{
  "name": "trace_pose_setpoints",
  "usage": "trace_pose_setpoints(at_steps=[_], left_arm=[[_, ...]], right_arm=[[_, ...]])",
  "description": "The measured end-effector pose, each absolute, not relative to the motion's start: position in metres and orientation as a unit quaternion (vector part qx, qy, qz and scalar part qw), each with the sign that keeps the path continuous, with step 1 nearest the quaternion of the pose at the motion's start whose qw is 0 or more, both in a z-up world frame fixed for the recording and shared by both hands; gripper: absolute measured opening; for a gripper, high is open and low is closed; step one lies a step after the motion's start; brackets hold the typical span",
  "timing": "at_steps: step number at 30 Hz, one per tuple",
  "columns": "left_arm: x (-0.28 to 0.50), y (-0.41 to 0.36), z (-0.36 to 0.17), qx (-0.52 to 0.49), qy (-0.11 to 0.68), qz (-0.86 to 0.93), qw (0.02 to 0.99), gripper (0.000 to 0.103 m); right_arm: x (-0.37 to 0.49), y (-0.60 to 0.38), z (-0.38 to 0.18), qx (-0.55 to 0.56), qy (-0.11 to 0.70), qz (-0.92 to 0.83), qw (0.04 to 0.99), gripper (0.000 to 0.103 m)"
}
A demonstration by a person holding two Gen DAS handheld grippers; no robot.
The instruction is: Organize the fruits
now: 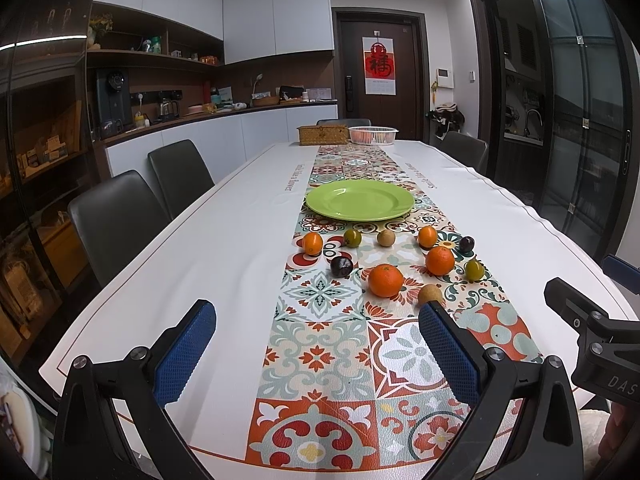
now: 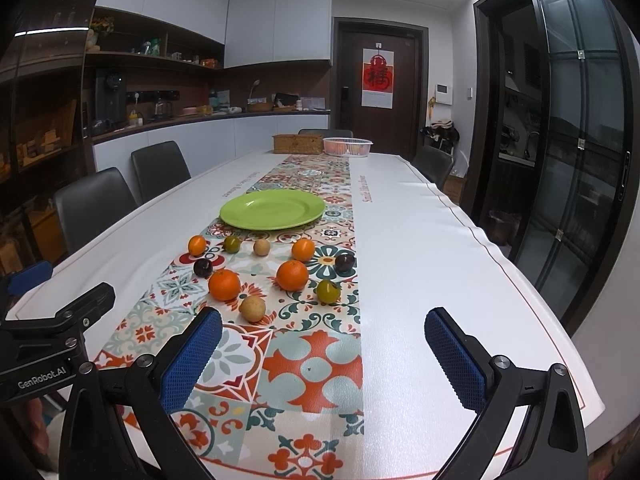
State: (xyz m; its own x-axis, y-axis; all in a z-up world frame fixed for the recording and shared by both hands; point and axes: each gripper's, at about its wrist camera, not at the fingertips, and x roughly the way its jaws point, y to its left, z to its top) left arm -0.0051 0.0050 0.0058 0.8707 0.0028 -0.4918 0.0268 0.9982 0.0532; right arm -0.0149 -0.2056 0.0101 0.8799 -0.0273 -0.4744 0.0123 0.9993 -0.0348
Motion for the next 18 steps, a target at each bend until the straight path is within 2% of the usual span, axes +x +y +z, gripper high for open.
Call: trace_pose_setpoints(at_steps=[18], left_arm=[[-0.0056, 0.0052, 0.0062, 0.029, 0.253, -0.006, 0.967, 0.103]], right_arm=[[-0.0146, -0.2065, 0.0094, -0.016, 0.244, -0.010, 0.970, 0.103]])
